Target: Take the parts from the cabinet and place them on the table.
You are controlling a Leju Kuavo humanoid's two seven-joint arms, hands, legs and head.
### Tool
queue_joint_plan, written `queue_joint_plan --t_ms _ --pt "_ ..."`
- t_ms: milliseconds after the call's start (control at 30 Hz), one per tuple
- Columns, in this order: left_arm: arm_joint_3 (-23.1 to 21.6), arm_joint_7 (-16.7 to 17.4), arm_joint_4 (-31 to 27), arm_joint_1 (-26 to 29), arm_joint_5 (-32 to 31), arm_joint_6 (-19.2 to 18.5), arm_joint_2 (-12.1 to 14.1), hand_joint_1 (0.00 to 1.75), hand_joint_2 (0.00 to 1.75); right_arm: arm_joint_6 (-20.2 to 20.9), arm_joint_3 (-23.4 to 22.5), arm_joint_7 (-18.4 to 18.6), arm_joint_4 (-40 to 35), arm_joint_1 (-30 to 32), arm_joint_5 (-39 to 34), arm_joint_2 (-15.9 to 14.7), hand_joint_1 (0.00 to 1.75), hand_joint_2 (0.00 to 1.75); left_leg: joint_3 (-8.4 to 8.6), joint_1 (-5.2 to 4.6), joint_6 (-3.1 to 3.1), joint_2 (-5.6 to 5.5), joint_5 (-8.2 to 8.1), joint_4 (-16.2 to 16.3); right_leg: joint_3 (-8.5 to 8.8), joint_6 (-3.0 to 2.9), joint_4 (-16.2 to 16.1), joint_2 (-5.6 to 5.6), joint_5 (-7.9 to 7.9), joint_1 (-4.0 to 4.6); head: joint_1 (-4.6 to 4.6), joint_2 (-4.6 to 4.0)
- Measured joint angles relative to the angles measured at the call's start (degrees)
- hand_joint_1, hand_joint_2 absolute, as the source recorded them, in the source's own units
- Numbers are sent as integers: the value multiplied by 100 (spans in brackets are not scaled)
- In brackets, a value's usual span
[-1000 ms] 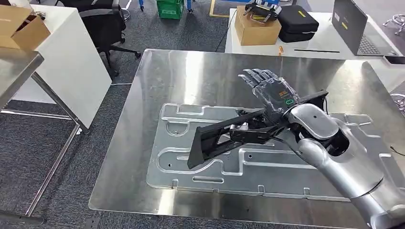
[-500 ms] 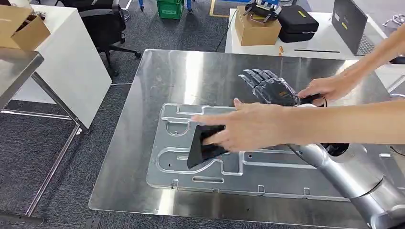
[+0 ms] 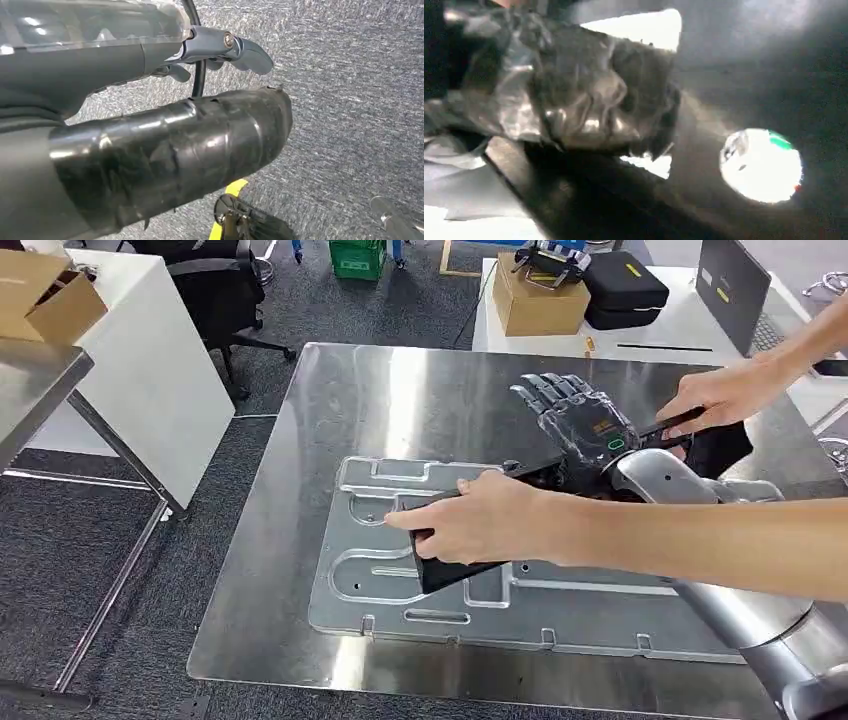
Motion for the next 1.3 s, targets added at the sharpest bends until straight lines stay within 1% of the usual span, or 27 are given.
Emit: queue_joint_plan --t_ms 233,1300 --pt "0 0 0 -1 -2 -2 0 0 0 13 0 0 22 -77 -17 2 0 0 2 0 0 3 -1 1 -1 0 0 7 0 0 -2 0" --pt "0 2 0 -4 -2 11 0 0 0 57 2 -35 70 -51 -68 13 0 0 5 0 -3 4 3 -2 -2 -1 1 12 4 1 -2 0"
